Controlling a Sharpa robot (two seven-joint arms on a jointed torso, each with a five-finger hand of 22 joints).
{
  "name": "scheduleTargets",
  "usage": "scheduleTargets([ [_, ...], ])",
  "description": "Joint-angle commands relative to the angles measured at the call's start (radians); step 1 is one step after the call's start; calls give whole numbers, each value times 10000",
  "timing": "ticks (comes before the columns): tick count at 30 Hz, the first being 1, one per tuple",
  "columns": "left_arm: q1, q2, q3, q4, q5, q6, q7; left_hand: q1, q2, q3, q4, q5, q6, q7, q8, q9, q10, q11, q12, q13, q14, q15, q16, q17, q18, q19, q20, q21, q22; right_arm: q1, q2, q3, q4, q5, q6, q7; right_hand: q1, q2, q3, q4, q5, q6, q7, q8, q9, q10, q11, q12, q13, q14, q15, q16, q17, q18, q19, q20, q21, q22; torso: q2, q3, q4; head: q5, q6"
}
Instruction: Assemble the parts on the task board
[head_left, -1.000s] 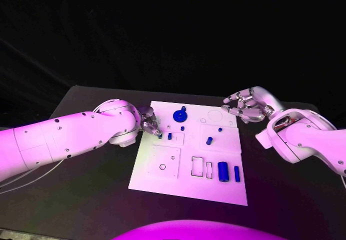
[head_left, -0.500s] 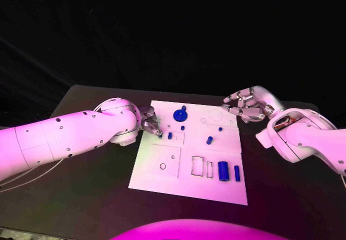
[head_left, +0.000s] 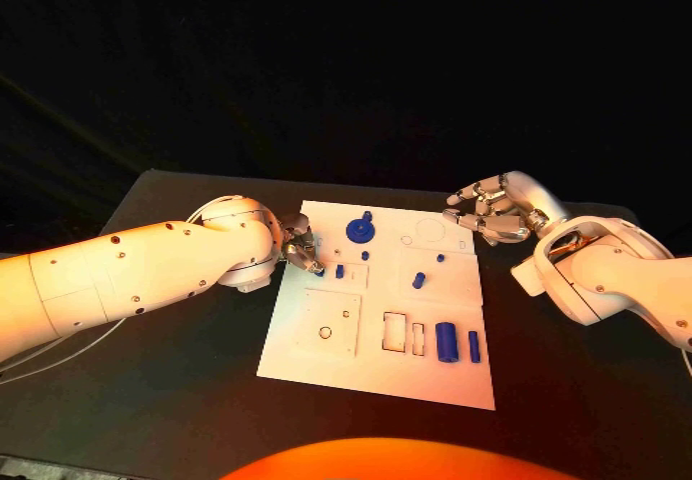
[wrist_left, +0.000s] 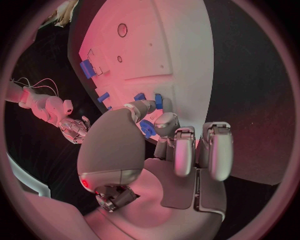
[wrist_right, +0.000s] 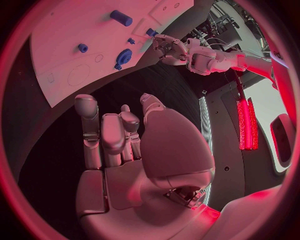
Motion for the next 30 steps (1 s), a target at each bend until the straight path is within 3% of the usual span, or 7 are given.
scheduleTargets([
  [1,-21,6,-16,18,-15,303,12,31,-10,1516,-1600,11,241,-225,39,8,66,-19,-10,-7,1018,-72,25,2631,-182,947,-57,51,2494,-5,5,3,9,-100,87,62,-89,25,-25,13,53,14,51,47,-1,-59,-36,17,-13,15,19,-63,9,76,56,24,-46,-6,5,-5,4,-11,-4],
  [11,-21,42,-16,-7,89,361,-29,8,-9,1514,-1584,-6,246,-225,39,4,76,-17,-10,-7,1018,-72,25,2631,-174,925,-58,33,2465,-5,4,3,14,-114,81,63,-89,25,-25,13,53,14,51,47,-1,-59,-36,17,-13,15,19,-63,9,76,56,24,-46,-6,-2,2,1,-4,-26],
  [30,-21,181,-17,-141,243,370,-466,-669,44,154,-765,-226,304,-441,52,-55,234,-163,53,51,1018,-190,25,2631,-176,930,-58,35,2475,-5,5,3,9,-117,78,60,-89,25,-25,13,53,14,51,47,-1,-59,-36,17,-13,15,19,-63,9,76,56,24,-46,-6,7,1,-2,-19,-67],
])
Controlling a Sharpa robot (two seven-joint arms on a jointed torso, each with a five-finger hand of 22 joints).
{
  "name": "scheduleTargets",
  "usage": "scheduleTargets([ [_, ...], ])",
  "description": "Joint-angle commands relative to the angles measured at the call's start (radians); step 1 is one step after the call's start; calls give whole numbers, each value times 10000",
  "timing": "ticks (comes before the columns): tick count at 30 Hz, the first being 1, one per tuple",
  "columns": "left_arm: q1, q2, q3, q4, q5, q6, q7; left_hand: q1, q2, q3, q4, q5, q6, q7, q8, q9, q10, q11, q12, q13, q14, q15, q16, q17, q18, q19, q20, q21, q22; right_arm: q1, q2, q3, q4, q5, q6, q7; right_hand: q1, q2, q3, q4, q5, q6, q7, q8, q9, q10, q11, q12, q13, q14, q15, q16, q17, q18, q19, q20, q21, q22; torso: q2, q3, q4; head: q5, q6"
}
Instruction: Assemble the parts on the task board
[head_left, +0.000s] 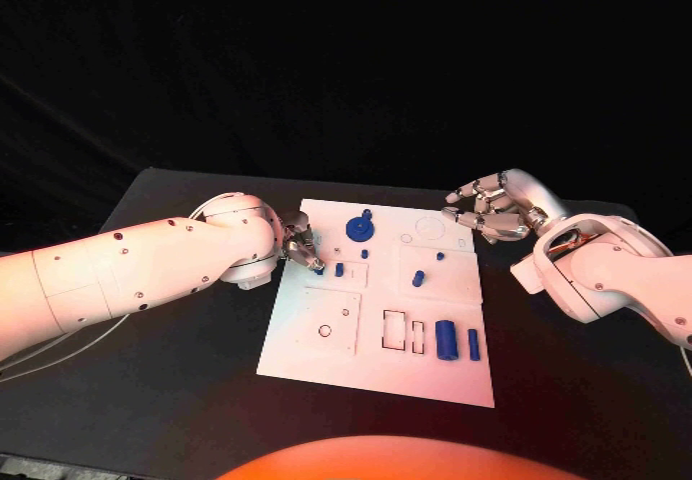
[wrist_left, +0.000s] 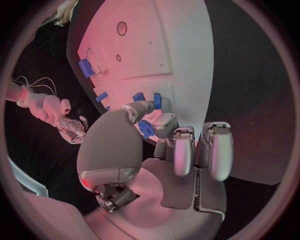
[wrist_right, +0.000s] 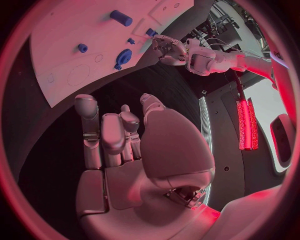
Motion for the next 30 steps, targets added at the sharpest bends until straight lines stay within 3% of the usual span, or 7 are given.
scheduleTargets([
  [1,-40,42,-34,-2,170,299,-235,-116,16,153,-219,-62,201,-223,21,-25,41,-5,5,-17,1053,-72,25,2633,-180,931,-58,36,2476,-5,1,2,6,-99,79,60,-90,25,-25,14,54,30,68,47,-1,-39,-15,18,-13,15,18,-63,9,77,56,24,-46,-5,4,-4,-1,-3,-16],
  [17,-40,77,-33,-68,199,312,-303,-213,-79,-516,146,-68,324,-267,-49,-160,49,-35,32,15,1053,-100,25,2633,-182,937,-64,39,2484,-5,-2,2,-1,-106,83,59,-100,24,-31,4,67,23,66,48,-2,-36,-17,27,-10,22,17,-50,32,72,74,24,-35,8,-5,1,3,-17,-46],
  [24,-40,83,-33,-92,215,266,-398,-200,-169,-1118,352,-71,382,-277,-98,-242,19,-39,66,47,1053,-109,25,2633,-182,936,-77,38,2484,-5,-4,2,-3,-118,77,58,-102,21,-33,3,68,20,67,48,-3,-45,-17,18,-22,21,17,-59,23,77,64,23,-59,-8,-4,-1,0,-14,-46],
  [30,-40,88,-33,-109,218,216,-459,-127,-85,-1689,584,-63,436,-272,-142,-319,11,-43,105,78,1053,-114,25,2633,-184,942,-86,42,2491,-5,-2,2,-2,-120,70,67,-102,21,-33,3,68,20,67,48,-3,-46,-17,17,-23,21,17,-60,22,77,63,23,-61,-9,-10,3,-3,-17,-54],
])
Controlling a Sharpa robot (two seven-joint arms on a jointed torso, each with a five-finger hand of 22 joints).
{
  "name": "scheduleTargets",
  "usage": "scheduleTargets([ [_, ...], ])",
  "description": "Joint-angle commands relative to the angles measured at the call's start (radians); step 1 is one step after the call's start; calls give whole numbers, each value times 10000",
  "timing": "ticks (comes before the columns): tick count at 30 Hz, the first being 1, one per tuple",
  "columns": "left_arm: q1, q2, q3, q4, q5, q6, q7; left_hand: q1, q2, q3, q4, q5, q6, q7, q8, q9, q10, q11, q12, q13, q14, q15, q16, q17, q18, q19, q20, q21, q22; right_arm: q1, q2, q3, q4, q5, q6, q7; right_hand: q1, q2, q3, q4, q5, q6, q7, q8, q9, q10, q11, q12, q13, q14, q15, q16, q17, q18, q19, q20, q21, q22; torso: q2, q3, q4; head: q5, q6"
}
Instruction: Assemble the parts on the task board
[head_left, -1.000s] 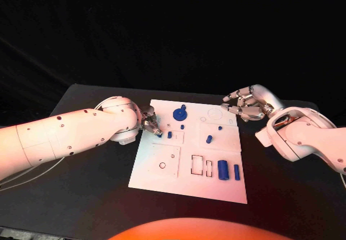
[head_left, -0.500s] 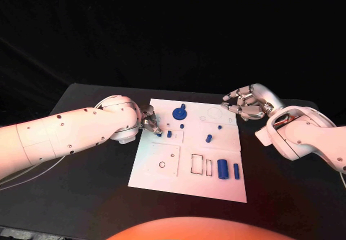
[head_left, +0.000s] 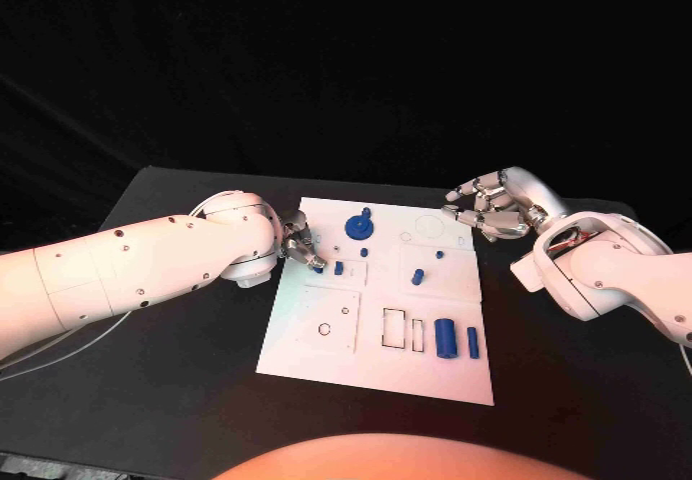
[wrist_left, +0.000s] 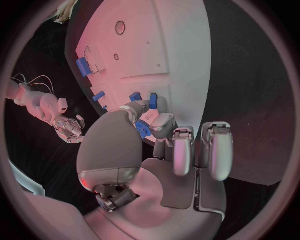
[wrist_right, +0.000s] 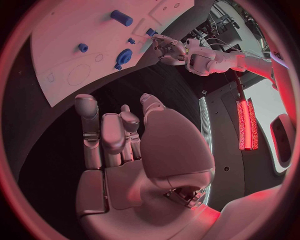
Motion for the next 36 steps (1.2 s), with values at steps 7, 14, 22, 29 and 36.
scheduleTargets([
  [7,-41,29,-32,-21,103,164,-235,79,113,-458,205,-18,58,71,-68,-75,-42,27,86,46,1033,-68,25,2635,-186,946,-87,45,2496,-6,8,2,7,-110,62,74,-102,21,-33,4,68,22,69,48,-3,-48,-20,17,0,21,17,0,0,77,63,24,-13,-8,-6,1,-1,5,-8],
  [14,-41,31,-32,-28,103,85,-268,118,226,-1330,608,-28,146,79,-114,-168,-11,37,145,89,1033,-59,25,2635,-188,951,-88,47,2502,-6,3,2,15,-110,53,81,-102,21,-33,4,68,22,69,48,-3,-48,-20,17,0,21,17,0,0,77,63,24,-13,-8,2,-1,-1,3,-21],
  [22,-41,33,-31,-32,106,0,-290,152,372,-1994,903,-27,194,84,-146,-227,11,42,192,126,1033,-57,25,2635,-193,966,-89,60,2522,-6,-3,2,22,-111,50,78,-111,17,-39,4,71,14,70,46,-4,-59,-18,7,-14,16,17,-24,-24,81,57,23,-36,-20,2,0,2,0,-37],
  [29,-41,40,-31,-36,120,-6,-282,58,489,-2572,964,-34,244,89,-166,-271,41,48,246,171,1033,-51,25,2635,-202,989,-91,80,2551,-6,-7,2,24,-111,52,77,-111,17,-39,4,71,14,70,46,-4,-59,-18,7,-14,16,17,-24,-24,81,57,23,-36,-20,-4,3,2,3,-43],
  [36,-42,46,-31,-31,135,-42,-259,57,530,-2708,962,-29,261,81,-170,-282,52,44,266,191,1033,-50,25,2635,-206,999,-90,89,2564,-6,-8,2,25,-111,55,78,-111,17,-39,4,71,14,70,46,-4,-59,-18,7,-14,16,17,-24,-24,81,57,23,-36,-20,-3,1,-1,-1,-36],
])
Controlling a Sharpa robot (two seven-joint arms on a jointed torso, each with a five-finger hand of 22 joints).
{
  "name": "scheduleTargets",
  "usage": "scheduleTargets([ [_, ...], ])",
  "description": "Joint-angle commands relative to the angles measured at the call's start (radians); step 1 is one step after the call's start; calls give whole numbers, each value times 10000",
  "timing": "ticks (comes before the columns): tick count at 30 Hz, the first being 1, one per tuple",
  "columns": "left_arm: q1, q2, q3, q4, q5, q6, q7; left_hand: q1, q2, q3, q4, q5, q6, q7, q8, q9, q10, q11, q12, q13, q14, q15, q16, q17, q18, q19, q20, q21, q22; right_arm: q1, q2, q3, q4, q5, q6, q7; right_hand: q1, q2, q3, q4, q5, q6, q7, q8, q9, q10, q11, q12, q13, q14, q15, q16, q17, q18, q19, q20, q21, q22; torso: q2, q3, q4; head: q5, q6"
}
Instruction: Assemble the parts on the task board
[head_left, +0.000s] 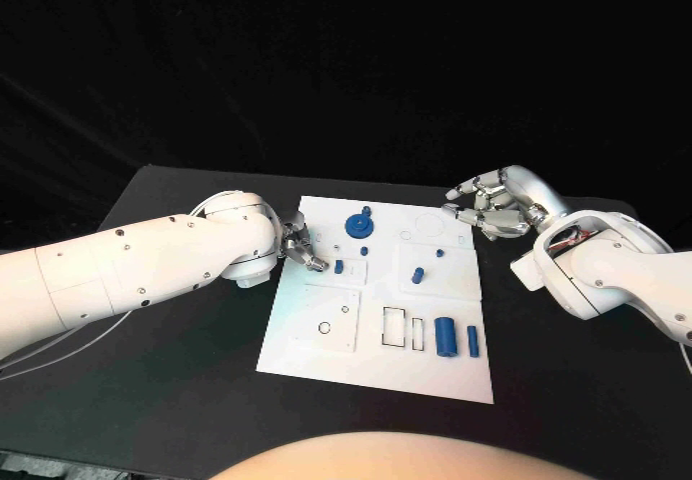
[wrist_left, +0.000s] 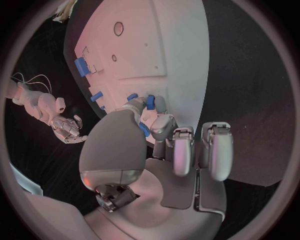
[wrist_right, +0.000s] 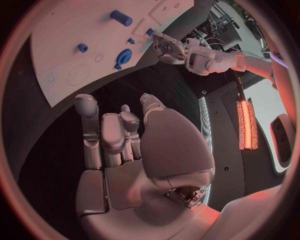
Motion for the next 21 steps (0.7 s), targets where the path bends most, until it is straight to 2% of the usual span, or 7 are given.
scheduleTargets([
  [1,-19,23,-12,4,65,-16,-44,-19,120,-70,-6,-27,84,-26,-45,-14,57,42,41,23,1033,-52,25,2628,-206,1002,-90,54,2563,-5,-1,2,13,-107,58,73,-111,17,-39,4,29,-5,51,46,-5,-41,0,7,-16,16,17,-24,-9,81,57,23,-36,-10,-3,2,-1,-2,6],
  [21,-17,77,-9,-78,89,13,-57,122,265,-169,-29,-7,104,-50,-54,-33,73,21,61,40,1033,-66,25,2628,-211,1014,-90,65,2578,-5,8,2,18,-107,65,69,-111,17,-39,4,29,-5,51,46,-5,-41,0,7,-16,16,17,-24,-9,81,57,23,-36,-10,6,3,-1,-11,25],
])
